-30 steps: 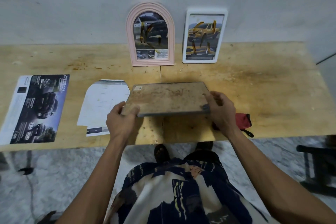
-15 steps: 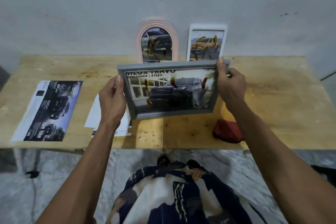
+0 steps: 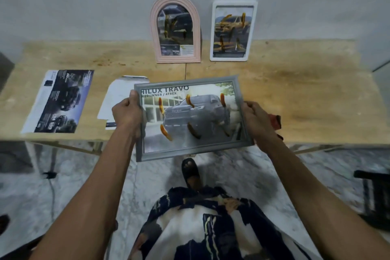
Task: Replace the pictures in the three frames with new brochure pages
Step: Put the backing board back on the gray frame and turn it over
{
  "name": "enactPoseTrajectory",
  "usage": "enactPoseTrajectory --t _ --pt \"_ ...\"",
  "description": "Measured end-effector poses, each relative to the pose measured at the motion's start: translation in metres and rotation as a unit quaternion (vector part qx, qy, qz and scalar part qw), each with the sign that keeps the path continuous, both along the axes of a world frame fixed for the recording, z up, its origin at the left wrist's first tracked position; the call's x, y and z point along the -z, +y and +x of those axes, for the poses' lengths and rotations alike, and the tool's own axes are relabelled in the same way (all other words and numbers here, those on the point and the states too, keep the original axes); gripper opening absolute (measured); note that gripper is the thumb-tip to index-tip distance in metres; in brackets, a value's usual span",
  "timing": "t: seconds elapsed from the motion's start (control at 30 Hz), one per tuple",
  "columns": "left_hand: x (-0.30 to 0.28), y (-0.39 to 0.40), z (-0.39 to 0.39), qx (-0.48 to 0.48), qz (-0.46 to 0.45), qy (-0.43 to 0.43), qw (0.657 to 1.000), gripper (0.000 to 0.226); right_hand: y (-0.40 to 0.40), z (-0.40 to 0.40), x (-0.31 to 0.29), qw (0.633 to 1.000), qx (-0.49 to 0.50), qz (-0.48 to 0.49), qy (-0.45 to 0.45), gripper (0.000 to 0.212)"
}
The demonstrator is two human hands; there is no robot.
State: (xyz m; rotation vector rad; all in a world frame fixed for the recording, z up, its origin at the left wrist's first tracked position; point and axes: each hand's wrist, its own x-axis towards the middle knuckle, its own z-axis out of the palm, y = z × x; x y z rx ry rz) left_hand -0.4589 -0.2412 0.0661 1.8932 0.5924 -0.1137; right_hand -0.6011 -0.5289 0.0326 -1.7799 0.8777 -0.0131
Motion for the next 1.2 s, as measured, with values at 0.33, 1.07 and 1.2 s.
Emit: enactPoseTrajectory --t 0.33,1.07,1.2 --pt "0.008 0.027 -0.049 0.05 -0.048 0.126 0.99 0.017 0.041 -0.026 0.027 0.997 0.069 -0.005 -0.021 0.038" --pt "0.094 0.019 0.018 0.142 -0.016 0.168 0.975 0.047 0.046 0.044 0.068 0.98 0.089 -0.089 0.152 0.043" --pt "0.106 0.018 0.024 0.191 0.019 0.161 0.968 0.048 0.047 0.047 0.071 0.975 0.074 -0.111 0.175 0.041"
